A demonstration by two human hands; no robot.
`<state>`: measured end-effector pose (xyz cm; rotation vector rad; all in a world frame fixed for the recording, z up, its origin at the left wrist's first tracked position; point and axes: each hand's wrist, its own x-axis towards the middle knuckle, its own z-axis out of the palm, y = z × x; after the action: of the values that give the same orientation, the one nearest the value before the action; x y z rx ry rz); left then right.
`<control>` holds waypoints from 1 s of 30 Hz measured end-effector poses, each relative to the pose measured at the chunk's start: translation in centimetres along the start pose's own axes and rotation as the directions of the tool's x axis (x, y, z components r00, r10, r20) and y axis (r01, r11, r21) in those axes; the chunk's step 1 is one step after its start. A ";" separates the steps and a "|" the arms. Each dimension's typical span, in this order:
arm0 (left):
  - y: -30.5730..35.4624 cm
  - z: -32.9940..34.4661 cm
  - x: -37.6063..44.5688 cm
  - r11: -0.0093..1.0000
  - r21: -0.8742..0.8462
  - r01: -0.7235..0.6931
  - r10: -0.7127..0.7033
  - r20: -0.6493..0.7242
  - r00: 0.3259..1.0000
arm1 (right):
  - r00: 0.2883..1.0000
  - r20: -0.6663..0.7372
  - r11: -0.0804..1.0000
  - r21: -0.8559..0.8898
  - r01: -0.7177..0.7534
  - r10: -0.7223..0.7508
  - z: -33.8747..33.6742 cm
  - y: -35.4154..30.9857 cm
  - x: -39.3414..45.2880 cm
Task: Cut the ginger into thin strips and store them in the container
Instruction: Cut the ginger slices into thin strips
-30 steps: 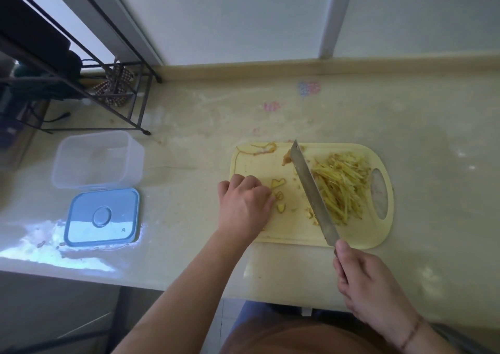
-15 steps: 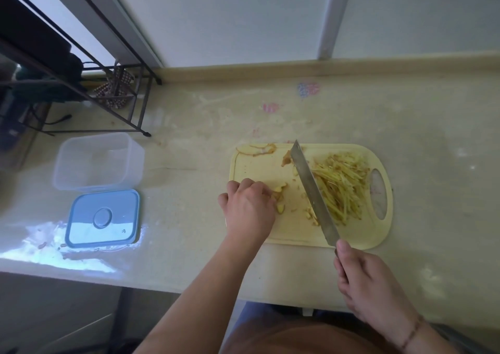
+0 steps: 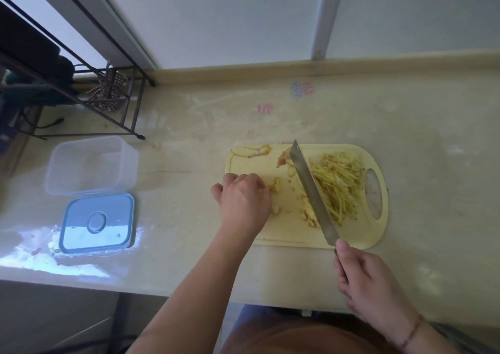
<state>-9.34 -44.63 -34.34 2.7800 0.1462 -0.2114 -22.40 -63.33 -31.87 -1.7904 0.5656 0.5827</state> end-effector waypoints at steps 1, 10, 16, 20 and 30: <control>-0.2 -0.1 0.2 0.999 0.001 0.032 -0.032 -0.008 0.999 | 1.000 0.007 1.000 0.001 -0.001 0.001 0.0 0.0 0.0; 0.7 -1.1 1.0 0.877 -0.393 0.277 -0.237 0.147 0.960 | 0.999 0.038 1.000 -0.004 0.013 -0.013 0.1 -0.2 0.1; 1.6 -0.2 1.3 0.873 -0.398 0.284 -0.224 0.190 0.956 | 0.999 0.039 1.000 -0.010 0.006 -0.005 -0.2 -0.6 0.2; 1.4 0.1 1.3 0.924 -0.307 0.228 -0.184 0.166 0.969 | 0.999 0.047 1.000 -0.002 -0.006 0.006 -0.3 -0.6 0.3; -3.4 -0.9 0.6 0.922 -0.383 -0.061 0.035 -0.076 0.997 | 0.999 0.044 0.998 0.064 -0.026 0.023 -0.2 -1.1 0.5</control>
<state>-9.09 -41.08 -34.71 2.3943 0.1208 -0.0661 -21.32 -63.24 -31.39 -1.7085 0.5714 0.6115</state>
